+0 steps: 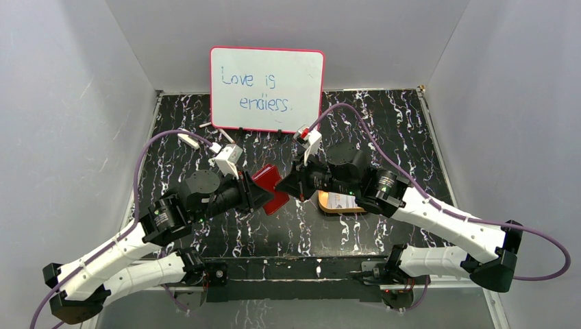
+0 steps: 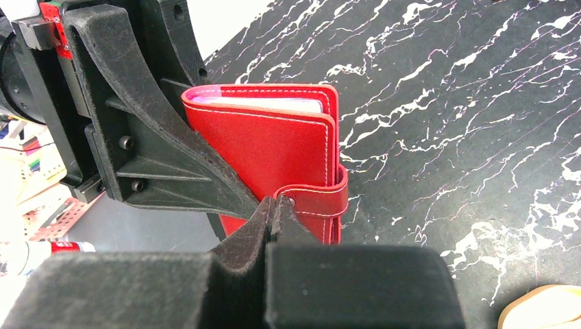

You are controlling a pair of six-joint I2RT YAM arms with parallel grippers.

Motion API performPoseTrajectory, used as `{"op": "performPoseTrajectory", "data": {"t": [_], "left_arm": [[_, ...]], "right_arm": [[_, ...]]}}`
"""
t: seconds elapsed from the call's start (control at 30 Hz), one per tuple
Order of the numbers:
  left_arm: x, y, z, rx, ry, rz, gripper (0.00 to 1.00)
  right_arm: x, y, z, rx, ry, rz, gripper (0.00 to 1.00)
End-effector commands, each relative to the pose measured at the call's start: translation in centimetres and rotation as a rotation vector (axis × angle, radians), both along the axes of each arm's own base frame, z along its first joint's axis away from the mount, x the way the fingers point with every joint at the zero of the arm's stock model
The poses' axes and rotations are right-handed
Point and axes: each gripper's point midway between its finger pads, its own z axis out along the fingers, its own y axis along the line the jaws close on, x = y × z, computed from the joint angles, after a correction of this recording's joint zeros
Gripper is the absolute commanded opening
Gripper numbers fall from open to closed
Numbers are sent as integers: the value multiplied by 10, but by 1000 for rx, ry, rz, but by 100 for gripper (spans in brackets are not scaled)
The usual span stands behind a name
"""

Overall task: Put the credit cards into the card holder
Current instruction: Close the card holder at the center of the board.

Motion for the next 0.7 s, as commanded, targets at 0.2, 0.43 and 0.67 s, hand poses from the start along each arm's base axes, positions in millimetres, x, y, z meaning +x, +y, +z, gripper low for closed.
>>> {"op": "performPoseTrajectory", "data": {"t": [0.2,0.43,0.67], "left_arm": [[-6,-11,42,-118,-67,-62,0],[-19,-16,61,-202,-109,-139,0],[-28,-20,72,-247,-126,-197,0]], "right_arm": [[-1,15,26,98,-23,33,0],[-2,19,19,95,-1,42,0],[-2,22,17,94,8,48,0]]}}
